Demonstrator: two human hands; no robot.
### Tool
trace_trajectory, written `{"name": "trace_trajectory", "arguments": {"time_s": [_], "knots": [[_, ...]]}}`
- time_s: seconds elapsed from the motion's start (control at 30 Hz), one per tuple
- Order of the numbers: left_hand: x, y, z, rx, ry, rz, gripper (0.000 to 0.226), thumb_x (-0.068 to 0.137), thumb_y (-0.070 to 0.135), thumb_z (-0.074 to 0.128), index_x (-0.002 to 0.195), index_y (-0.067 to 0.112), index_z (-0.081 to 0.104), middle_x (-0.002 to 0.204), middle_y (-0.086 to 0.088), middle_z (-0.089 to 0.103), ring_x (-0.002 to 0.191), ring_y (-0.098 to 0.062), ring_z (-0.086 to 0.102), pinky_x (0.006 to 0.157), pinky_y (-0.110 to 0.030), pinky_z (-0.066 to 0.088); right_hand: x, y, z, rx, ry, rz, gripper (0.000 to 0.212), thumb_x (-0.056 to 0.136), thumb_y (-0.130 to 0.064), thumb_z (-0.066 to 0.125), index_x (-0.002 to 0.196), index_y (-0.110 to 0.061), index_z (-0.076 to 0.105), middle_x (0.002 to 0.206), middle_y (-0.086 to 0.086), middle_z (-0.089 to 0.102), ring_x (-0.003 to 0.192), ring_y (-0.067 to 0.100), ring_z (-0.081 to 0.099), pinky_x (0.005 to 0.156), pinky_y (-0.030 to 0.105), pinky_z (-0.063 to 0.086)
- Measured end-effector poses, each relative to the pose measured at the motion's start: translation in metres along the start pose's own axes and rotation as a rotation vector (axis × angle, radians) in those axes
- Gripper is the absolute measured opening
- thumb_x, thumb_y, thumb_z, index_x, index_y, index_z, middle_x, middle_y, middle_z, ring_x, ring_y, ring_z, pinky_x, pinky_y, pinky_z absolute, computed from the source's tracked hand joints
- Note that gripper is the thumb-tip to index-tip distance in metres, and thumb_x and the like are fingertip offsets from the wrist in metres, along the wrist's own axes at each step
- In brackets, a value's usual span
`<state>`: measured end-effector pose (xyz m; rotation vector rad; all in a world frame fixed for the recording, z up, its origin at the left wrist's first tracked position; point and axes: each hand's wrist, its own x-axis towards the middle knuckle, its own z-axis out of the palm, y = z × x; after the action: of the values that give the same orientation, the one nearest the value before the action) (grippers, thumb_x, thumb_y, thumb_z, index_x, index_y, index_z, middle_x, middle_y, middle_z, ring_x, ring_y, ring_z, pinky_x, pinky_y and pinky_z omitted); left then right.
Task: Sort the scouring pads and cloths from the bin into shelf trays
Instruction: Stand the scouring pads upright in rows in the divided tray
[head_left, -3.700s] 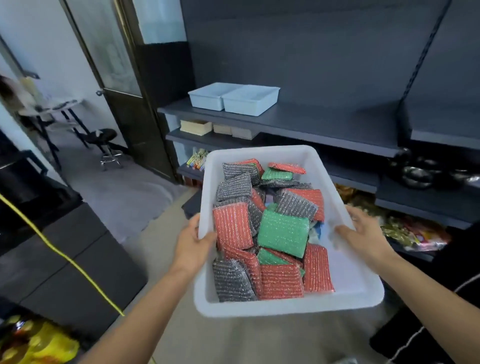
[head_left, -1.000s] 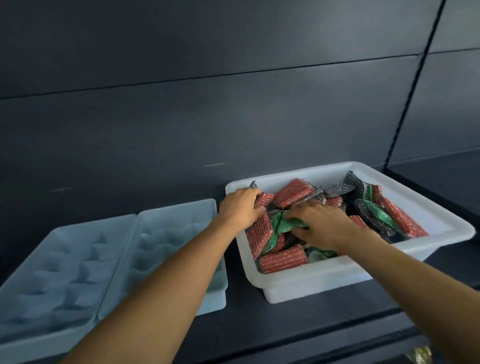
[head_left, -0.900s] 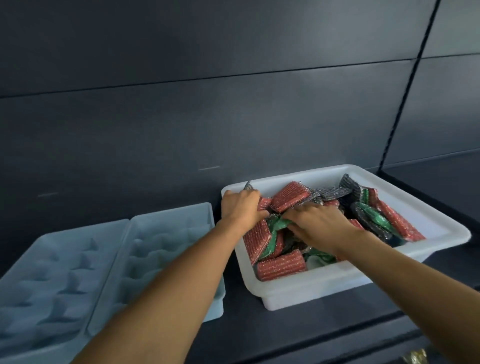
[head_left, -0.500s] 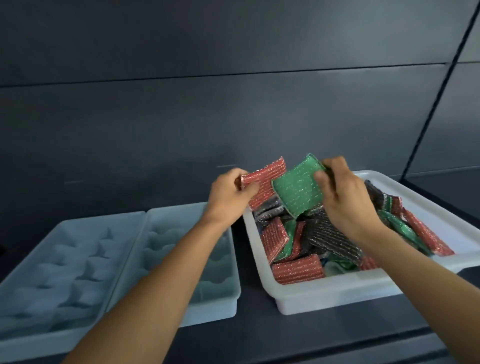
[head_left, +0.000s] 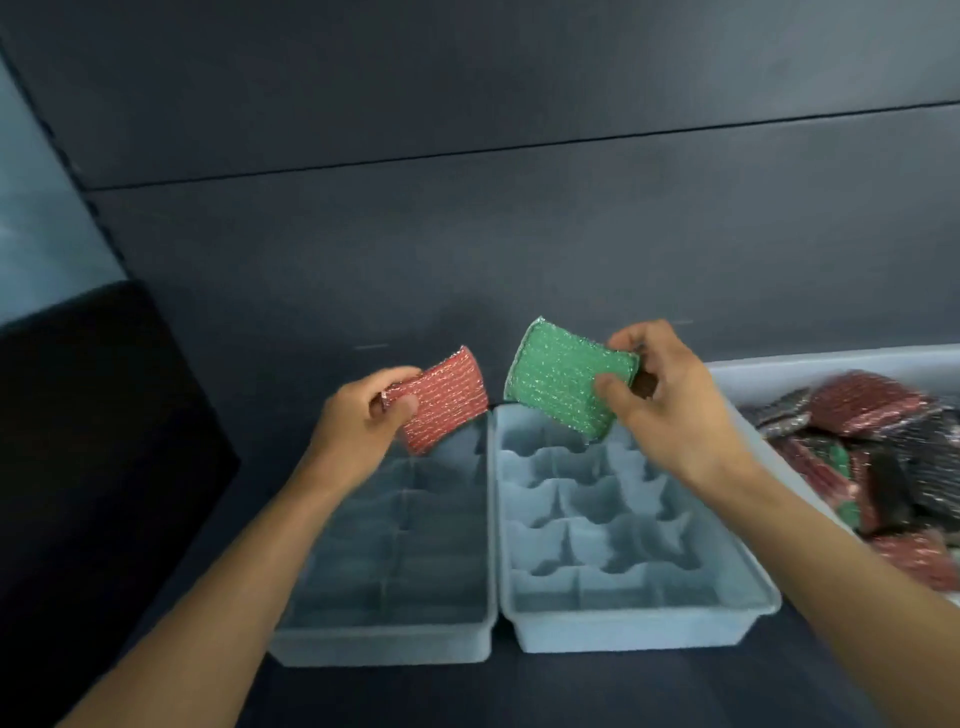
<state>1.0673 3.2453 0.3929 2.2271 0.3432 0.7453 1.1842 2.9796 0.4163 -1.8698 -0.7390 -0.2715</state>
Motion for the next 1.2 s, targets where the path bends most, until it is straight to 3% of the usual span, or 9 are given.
{"name": "trace_trajectory", "arguments": {"time_s": [0.1, 0.23, 0.5, 0.67, 0.77, 0.87, 1.0, 1.1, 1.2], "knots": [[0.016, -0.049, -0.034, 0.221, 0.043, 0.01, 0.031, 0.091, 0.012, 0.064, 0.12, 0.021, 0.07, 0.096, -0.001, 0.064, 0.084, -0.017, 0.062, 0.081, -0.032, 0.048, 0.002, -0.006, 0.045, 0.07, 0.0, 0.042, 0.023, 0.086, -0.011, 0.066, 0.094, -0.023, 0.047, 0.077, -0.009, 0.056, 0.063, 0.012, 0.047, 0.067, 0.03, 0.045], [0.037, -0.09, -0.045, 0.364, -0.011, 0.035, 0.03, 0.089, 0.012, 0.067, 0.115, 0.025, 0.071, 0.104, 0.005, 0.067, 0.094, -0.018, 0.064, 0.084, -0.032, 0.05, 0.001, -0.007, 0.086, 0.051, -0.032, 0.085, 0.022, 0.087, -0.007, 0.066, 0.093, -0.017, 0.046, 0.081, -0.008, 0.055, 0.072, 0.013, 0.051, 0.064, 0.014, 0.041], [0.062, -0.126, -0.036, 0.437, -0.225, 0.067, 0.021, 0.087, 0.017, 0.071, 0.105, 0.027, 0.073, 0.102, 0.009, 0.07, 0.092, -0.015, 0.065, 0.08, -0.029, 0.051, 0.02, -0.005, 0.131, -0.009, -0.079, 0.101, 0.026, 0.086, -0.009, 0.068, 0.092, -0.023, 0.047, 0.084, -0.006, 0.063, 0.074, 0.016, 0.056, 0.07, 0.031, 0.047], [0.064, -0.138, -0.024, 0.377, -0.126, 0.05, 0.022, 0.081, 0.016, 0.077, 0.102, 0.022, 0.075, 0.089, 0.008, 0.061, 0.084, -0.016, 0.063, 0.075, -0.03, 0.051, 0.03, -0.004, 0.166, -0.057, -0.129, 0.045, 0.033, 0.082, -0.009, 0.071, 0.082, -0.029, 0.045, 0.072, -0.009, 0.059, 0.066, 0.018, 0.053, 0.069, 0.035, 0.049], [0.063, -0.143, -0.024, 0.347, -0.058, -0.026, 0.02, 0.076, 0.019, 0.082, 0.092, 0.02, 0.07, 0.081, 0.008, 0.059, 0.077, -0.014, 0.058, 0.064, -0.027, 0.044, 0.033, -0.002, 0.192, -0.066, -0.183, 0.043, 0.035, 0.08, -0.01, 0.072, 0.078, -0.032, 0.044, 0.068, -0.008, 0.057, 0.062, 0.016, 0.048, 0.065, 0.036, 0.05], [0.063, -0.15, -0.027, 0.318, -0.043, 0.005, 0.017, 0.074, 0.006, 0.079, 0.085, 0.015, 0.07, 0.075, 0.01, 0.051, 0.077, -0.017, 0.056, 0.061, -0.028, 0.038, 0.033, 0.0, 0.217, -0.104, -0.25, 0.039, 0.033, 0.079, -0.014, 0.073, 0.079, -0.034, 0.046, 0.069, -0.008, 0.058, 0.064, 0.017, 0.051, 0.066, 0.037, 0.051], [0.06, -0.166, -0.033, 0.206, -0.102, 0.024, 0.033, 0.082, -0.008, 0.06, 0.102, 0.012, 0.076, 0.091, 0.001, 0.068, 0.09, -0.021, 0.062, 0.082, -0.034, 0.051, 0.03, 0.005, 0.235, -0.229, -0.308, -0.004, 0.022, 0.08, -0.013, 0.069, 0.085, -0.026, 0.051, 0.074, -0.003, 0.06, 0.069, 0.023, 0.053, 0.069, 0.036, 0.048], [0.058, -0.17, -0.039, 0.169, -0.18, 0.047, 0.056, 0.076, -0.019, 0.043, 0.112, 0.011, 0.073, 0.11, -0.003, 0.071, 0.106, -0.023, 0.064, 0.098, -0.032, 0.048, 0.03, 0.007, 0.241, -0.367, -0.369, -0.086, 0.018, 0.083, -0.012, 0.062, 0.094, -0.021, 0.052, 0.076, -0.001, 0.058, 0.07, 0.028, 0.052, 0.065, 0.037, 0.046], [0.055, -0.17, -0.043, 0.157, -0.231, 0.032, 0.058, 0.074, -0.018, 0.045, 0.121, 0.007, 0.068, 0.122, -0.004, 0.067, 0.116, -0.017, 0.06, 0.106, -0.029, 0.043, 0.03, 0.007, 0.248, -0.47, -0.416, -0.16, 0.018, 0.084, -0.01, 0.058, 0.1, -0.016, 0.053, 0.084, 0.004, 0.061, 0.075, 0.032, 0.054, 0.063, 0.034, 0.04]]}}
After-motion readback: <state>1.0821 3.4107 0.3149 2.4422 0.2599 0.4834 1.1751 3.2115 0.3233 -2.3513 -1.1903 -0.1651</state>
